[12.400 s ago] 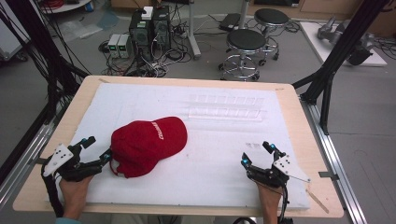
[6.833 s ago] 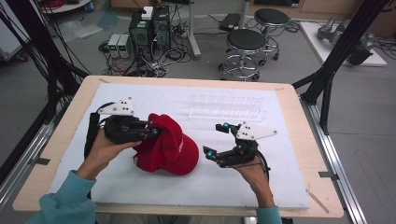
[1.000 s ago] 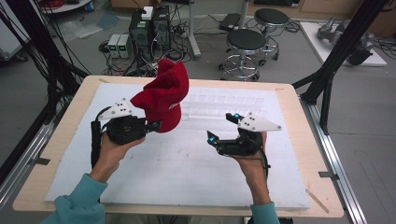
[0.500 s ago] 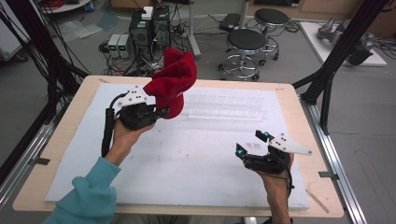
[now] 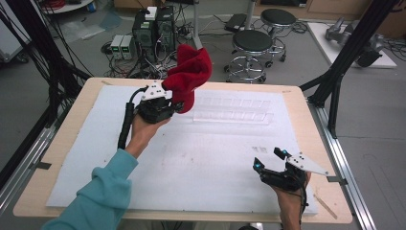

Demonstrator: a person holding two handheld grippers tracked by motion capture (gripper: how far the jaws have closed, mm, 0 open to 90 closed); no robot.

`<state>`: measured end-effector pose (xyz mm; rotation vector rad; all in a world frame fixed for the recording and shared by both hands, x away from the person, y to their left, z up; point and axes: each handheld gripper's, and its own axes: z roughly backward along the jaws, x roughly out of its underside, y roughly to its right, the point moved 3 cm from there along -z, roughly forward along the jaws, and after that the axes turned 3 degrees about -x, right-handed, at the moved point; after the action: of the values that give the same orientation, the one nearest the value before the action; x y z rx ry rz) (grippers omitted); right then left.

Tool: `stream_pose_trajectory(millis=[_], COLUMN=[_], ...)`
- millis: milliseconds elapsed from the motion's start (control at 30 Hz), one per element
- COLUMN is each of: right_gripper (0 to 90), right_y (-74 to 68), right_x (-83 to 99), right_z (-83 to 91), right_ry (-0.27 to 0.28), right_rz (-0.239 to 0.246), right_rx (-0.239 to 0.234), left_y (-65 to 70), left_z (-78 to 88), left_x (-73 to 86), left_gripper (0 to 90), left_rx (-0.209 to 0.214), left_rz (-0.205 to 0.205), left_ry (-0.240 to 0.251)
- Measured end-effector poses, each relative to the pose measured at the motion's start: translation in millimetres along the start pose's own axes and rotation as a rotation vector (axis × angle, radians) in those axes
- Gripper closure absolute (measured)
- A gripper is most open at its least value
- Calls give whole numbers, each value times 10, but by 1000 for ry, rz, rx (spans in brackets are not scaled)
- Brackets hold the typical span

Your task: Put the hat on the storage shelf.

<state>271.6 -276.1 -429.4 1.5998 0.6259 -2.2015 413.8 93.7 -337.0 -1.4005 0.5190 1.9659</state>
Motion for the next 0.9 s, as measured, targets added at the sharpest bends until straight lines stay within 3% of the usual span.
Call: stream_pose_trajectory(millis=[300,633,767,900], right_gripper=[104,104,104,104], right_y=[73,102,124,140], right_x=[170,229,223,222], right_z=[-57,-94,-101,-104], right_ry=[-4,43,44,49], right_rz=[-2,67,48,31], right_rx=[47,64,70,76], left_y=[-32,25,36,36], left_z=[-220,-400,-465,-519], left_x=[43,26,35,60], left_gripper=[851,851,851,851], left_rx=[-35,-32,-28,-29], left_rz=[27,24,17,34], left_ry=[6,-10,-27,-34])
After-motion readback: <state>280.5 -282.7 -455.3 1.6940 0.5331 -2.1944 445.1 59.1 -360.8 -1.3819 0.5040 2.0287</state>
